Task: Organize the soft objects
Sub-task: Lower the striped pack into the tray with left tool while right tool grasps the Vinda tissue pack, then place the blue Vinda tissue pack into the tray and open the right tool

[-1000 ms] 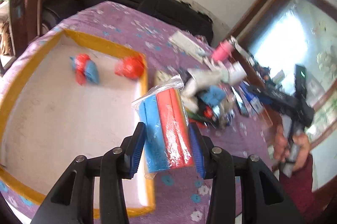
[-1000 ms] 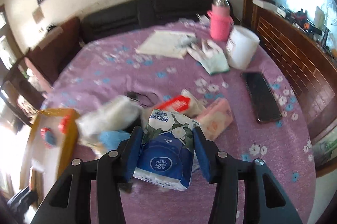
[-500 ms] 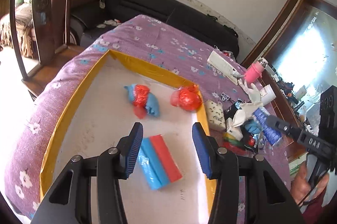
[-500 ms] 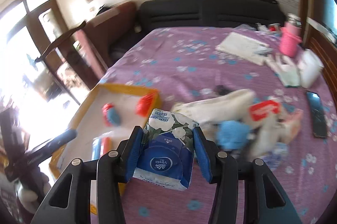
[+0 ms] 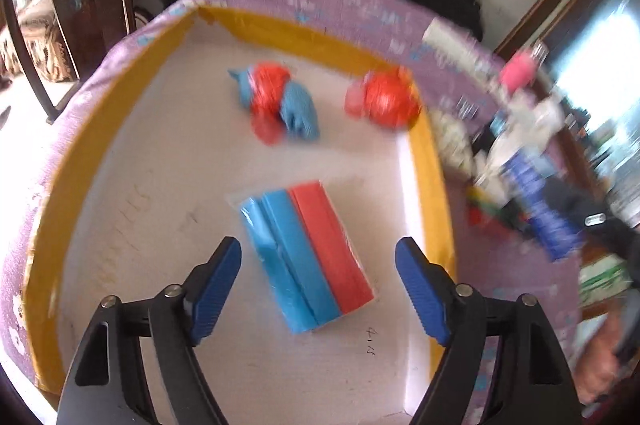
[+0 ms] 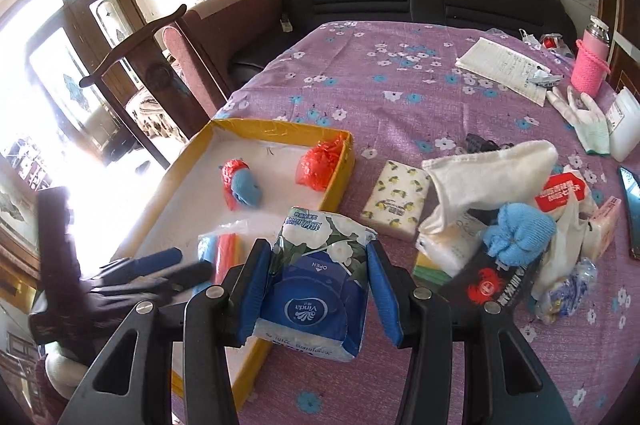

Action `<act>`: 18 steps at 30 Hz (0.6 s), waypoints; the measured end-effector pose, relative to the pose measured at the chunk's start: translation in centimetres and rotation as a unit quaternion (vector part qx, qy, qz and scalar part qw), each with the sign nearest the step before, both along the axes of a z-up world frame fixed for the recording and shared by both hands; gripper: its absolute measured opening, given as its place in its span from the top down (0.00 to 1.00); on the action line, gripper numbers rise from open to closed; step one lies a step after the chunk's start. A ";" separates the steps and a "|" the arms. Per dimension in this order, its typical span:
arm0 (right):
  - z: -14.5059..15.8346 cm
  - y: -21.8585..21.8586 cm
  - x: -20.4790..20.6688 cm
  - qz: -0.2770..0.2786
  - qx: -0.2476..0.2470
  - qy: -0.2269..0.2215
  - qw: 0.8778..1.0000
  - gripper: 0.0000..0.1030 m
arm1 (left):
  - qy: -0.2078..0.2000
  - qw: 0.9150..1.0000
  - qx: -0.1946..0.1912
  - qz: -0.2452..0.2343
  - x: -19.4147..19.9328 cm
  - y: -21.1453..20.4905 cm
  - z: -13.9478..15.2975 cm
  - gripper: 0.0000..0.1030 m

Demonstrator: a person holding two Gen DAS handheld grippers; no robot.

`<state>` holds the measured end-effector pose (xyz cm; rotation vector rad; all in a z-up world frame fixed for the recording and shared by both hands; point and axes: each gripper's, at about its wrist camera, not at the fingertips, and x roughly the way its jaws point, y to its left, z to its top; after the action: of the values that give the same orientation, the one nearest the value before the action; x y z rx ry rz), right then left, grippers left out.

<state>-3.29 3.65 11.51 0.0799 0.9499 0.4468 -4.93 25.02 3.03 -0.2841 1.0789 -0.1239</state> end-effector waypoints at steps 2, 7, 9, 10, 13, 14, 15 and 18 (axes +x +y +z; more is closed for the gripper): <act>0.2 -0.4 -0.2 0.000 0.003 -0.001 1.000 0.49 | 0.015 0.999 0.045 -0.008 0.7 -1.6 -0.7 0.24; 0.6 -0.3 -0.5 0.016 0.007 -0.007 1.000 0.49 | 0.017 0.997 0.071 -0.014 1.9 -1.4 0.0 0.56; 0.6 0.4 -0.4 0.026 0.009 -0.008 1.000 0.49 | 0.013 0.997 0.081 0.002 3.1 -0.3 0.6 0.56; 0.5 1.0 -0.2 0.032 0.010 -0.006 0.999 0.49 | 0.014 0.997 0.078 0.008 3.7 0.3 0.7 0.56; -0.1 2.8 0.8 0.046 0.019 0.008 0.999 0.48 | 0.016 0.997 0.075 0.029 6.4 2.5 0.9 0.55; -0.3 3.5 1.1 0.052 0.021 0.014 0.998 0.48 | 0.013 0.996 0.076 0.035 7.3 3.1 1.0 0.53; -0.7 4.4 1.7 0.056 0.020 0.019 0.998 0.48 | 0.007 0.997 0.071 0.040 8.0 3.8 1.0 0.50; -1.5 6.6 3.3 0.067 0.008 0.023 0.997 0.48 | 0.001 0.998 0.026 0.056 9.0 6.2 0.8 0.36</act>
<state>-0.04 10.29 9.97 0.0419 1.0010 0.5780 4.05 31.23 3.87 -0.2974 1.0649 0.0052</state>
